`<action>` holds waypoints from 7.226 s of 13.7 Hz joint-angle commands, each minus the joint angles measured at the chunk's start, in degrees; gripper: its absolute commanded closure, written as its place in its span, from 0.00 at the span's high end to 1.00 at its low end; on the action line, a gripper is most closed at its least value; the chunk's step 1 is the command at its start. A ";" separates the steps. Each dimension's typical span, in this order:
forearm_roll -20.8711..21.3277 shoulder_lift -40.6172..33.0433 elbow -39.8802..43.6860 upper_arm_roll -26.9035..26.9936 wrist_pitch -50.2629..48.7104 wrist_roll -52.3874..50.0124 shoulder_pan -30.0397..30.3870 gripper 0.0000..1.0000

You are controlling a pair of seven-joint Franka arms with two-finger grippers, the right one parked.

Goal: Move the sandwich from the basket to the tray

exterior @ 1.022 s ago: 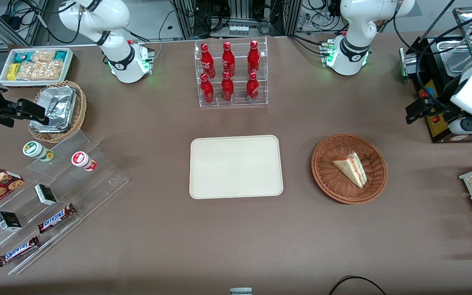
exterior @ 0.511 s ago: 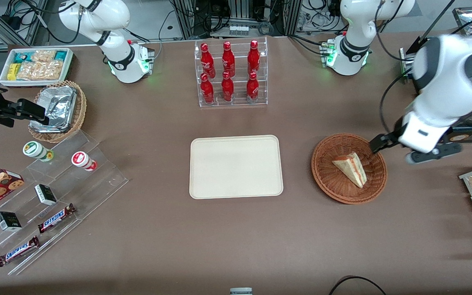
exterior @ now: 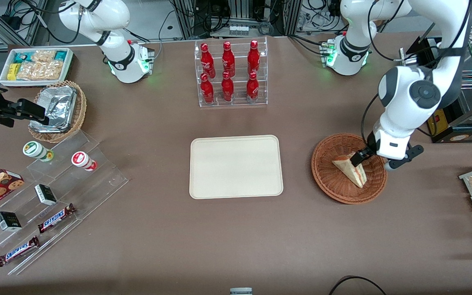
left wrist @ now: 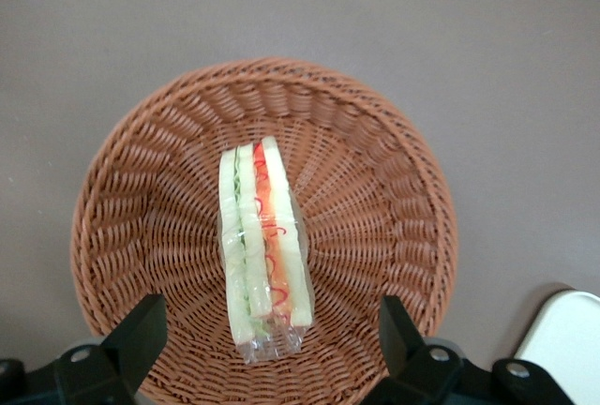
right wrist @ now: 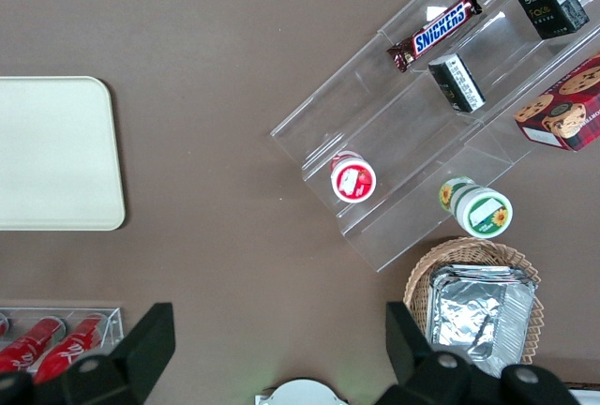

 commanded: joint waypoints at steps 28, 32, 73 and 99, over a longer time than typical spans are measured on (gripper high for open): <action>5.85 15.33 36.76 -0.86 -26.31 -3.61 -21.66 0.00; 5.77 26.39 46.86 -0.77 -25.70 -4.84 -31.25 0.00; 5.68 5.60 41.79 0.46 -40.98 0.78 -17.22 1.00; -0.47 -4.87 40.12 6.17 -49.08 33.22 -0.95 1.00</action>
